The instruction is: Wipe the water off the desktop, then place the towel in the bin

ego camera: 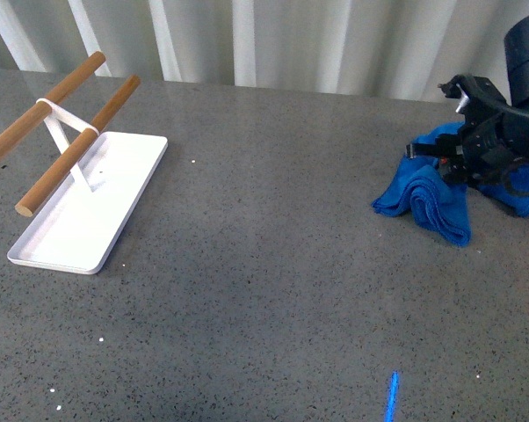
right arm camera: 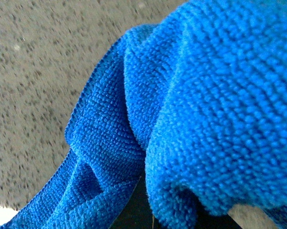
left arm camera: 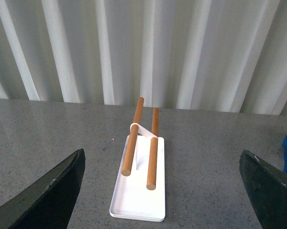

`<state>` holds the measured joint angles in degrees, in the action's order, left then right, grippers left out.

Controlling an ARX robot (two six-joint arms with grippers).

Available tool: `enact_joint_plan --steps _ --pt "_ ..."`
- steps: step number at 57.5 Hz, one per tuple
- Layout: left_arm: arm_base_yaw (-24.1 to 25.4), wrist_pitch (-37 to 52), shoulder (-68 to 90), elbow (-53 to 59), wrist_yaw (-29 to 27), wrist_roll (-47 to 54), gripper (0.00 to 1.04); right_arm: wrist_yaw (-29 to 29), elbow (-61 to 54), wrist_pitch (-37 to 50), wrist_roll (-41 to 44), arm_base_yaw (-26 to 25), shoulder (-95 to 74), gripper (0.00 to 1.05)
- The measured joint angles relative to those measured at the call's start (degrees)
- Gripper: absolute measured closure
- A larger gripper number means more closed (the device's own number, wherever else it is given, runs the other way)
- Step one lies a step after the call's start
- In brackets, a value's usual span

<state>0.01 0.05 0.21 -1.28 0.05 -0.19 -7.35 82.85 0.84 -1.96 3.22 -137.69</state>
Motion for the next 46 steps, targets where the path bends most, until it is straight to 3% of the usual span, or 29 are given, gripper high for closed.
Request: enact_joint_plan --steps 12,22,32,46 --pt "0.0 0.0 0.0 0.0 0.0 0.0 0.07 -6.3 2.3 2.4 -1.3 5.6 -1.4 1.01" --pt "0.0 0.0 0.0 0.0 0.0 0.0 0.07 -7.2 0.2 3.2 -3.5 11.3 -1.0 1.01" --pt "0.0 0.0 0.0 0.0 0.0 0.0 0.07 -5.8 -11.6 3.8 -5.3 15.3 6.2 1.01" --pt "0.0 0.0 0.0 0.0 0.0 0.0 0.07 -6.4 -30.2 7.3 -6.8 14.2 18.3 1.01"
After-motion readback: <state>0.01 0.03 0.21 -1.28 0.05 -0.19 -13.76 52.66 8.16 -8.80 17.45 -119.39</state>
